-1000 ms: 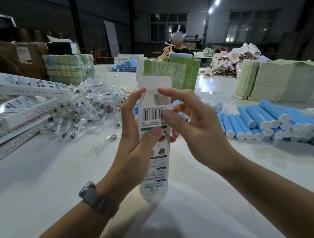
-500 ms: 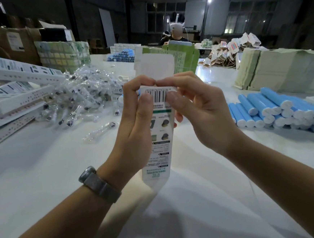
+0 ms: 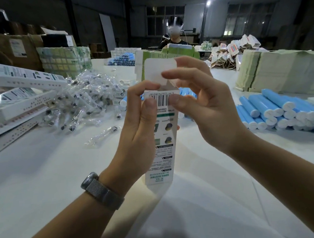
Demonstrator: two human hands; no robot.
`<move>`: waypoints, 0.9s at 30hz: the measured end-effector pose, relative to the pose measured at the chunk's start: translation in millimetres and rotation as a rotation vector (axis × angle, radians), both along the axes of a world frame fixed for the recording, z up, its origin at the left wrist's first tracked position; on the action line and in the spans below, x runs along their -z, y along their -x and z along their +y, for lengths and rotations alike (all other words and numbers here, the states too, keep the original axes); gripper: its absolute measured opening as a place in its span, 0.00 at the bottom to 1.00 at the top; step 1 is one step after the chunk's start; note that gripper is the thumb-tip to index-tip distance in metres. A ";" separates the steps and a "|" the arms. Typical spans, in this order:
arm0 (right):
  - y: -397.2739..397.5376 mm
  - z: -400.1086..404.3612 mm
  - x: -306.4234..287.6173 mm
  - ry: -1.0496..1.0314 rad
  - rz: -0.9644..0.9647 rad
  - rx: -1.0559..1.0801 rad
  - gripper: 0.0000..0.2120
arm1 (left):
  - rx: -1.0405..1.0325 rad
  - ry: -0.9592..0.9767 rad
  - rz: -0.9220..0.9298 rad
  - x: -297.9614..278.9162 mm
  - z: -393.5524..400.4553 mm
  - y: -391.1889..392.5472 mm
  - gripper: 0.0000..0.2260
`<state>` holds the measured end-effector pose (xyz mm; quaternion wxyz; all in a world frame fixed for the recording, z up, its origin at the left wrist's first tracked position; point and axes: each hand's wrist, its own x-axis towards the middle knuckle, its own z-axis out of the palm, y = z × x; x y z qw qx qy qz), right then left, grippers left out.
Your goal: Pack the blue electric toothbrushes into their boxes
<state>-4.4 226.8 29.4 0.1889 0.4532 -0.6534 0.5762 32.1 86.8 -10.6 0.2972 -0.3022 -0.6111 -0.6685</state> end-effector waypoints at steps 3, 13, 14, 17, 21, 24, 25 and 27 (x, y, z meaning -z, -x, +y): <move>-2.1 -1.2 -0.2 0.027 -0.015 -0.034 0.12 | 0.005 0.002 -0.017 -0.8 0.8 -2.0 0.09; -2.2 0.0 3.3 0.049 -0.099 -0.018 0.12 | 0.026 -0.013 -0.093 -3.5 -2.1 -4.2 0.07; -2.5 -0.9 3.8 0.046 -0.111 -0.007 0.09 | 0.025 -0.016 -0.092 -2.9 -1.9 -4.4 0.07; -1.1 0.8 1.7 0.018 -0.072 0.021 0.05 | 0.022 -0.008 -0.102 -2.6 -1.6 -4.2 0.07; -1.6 2.6 -2.9 0.042 -0.041 -0.016 0.08 | 0.042 -0.011 -0.102 -3.2 -2.7 -1.9 0.08; -3.1 0.3 -3.4 0.085 -0.019 -0.047 0.17 | 0.024 -0.027 -0.094 -1.3 -2.0 -0.6 0.09; -3.5 -0.2 -3.5 0.096 -0.020 -0.056 0.19 | 0.016 -0.033 -0.077 -0.8 -1.3 -0.1 0.10; -4.7 -0.4 -4.2 0.084 -0.019 -0.048 0.21 | 0.017 -0.046 -0.043 0.2 -0.1 0.4 0.13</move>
